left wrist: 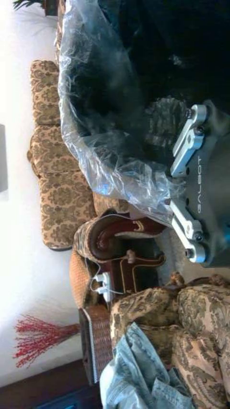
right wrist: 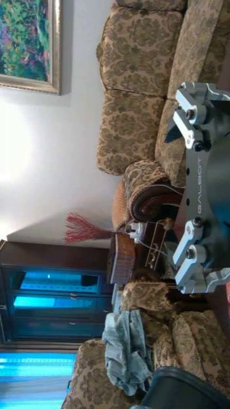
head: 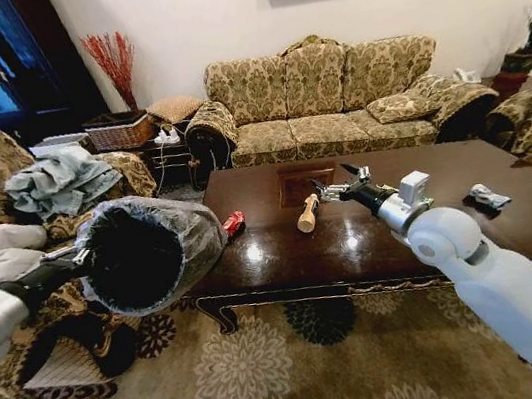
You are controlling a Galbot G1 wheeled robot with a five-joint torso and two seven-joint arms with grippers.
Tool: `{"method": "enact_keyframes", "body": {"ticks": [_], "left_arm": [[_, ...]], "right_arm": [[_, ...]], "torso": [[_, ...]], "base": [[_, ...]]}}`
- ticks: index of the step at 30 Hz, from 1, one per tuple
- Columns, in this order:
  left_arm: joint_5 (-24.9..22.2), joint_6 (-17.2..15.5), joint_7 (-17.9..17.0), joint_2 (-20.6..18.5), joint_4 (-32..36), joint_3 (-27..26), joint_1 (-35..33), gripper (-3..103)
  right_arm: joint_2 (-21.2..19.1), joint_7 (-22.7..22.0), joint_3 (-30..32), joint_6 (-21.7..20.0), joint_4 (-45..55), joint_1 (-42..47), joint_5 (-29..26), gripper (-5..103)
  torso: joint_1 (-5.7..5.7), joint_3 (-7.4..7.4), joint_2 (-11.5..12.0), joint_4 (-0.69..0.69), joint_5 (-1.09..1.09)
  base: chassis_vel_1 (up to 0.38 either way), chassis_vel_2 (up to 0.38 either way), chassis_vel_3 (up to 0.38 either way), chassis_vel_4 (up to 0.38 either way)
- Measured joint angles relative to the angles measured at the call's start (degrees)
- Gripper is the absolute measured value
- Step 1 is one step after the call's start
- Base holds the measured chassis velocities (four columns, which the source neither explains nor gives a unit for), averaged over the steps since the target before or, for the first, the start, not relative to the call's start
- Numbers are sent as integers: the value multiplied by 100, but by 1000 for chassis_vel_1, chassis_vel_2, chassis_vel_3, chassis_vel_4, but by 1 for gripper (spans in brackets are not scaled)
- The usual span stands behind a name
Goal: Move to the front of the table and place the trash on the table into the trash bin.
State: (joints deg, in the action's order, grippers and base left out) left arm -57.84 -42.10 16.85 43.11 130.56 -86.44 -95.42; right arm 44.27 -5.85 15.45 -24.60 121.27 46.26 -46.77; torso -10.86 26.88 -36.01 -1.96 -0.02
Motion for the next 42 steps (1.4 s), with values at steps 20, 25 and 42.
{"method": "enact_keyframes", "body": {"ticks": [20, 25, 42], "left_arm": [[-1, -2, -6, -3, -1, -1, 0, 0], [-1, -3, -6, -3, -1, -1, 0, 0], [-1, -3, -7, -3, -1, -1, 0, 0]], "right_arm": [[-3, 2, 5, 1, 3, 2, 1, 100], [-3, 2, 5, 2, 3, 2, 1, 100], [-3, 2, 6, 4, 3, 2, 1, 100]], "torso": [[5, -9, 18, 0, 2], [6, -10, 19, 0, 2], [7, -12, 23, 0, 2]], "base": [[0, 0, 0, 0], [0, 0, 0, 0], [0, 0, 0, 0]]}}
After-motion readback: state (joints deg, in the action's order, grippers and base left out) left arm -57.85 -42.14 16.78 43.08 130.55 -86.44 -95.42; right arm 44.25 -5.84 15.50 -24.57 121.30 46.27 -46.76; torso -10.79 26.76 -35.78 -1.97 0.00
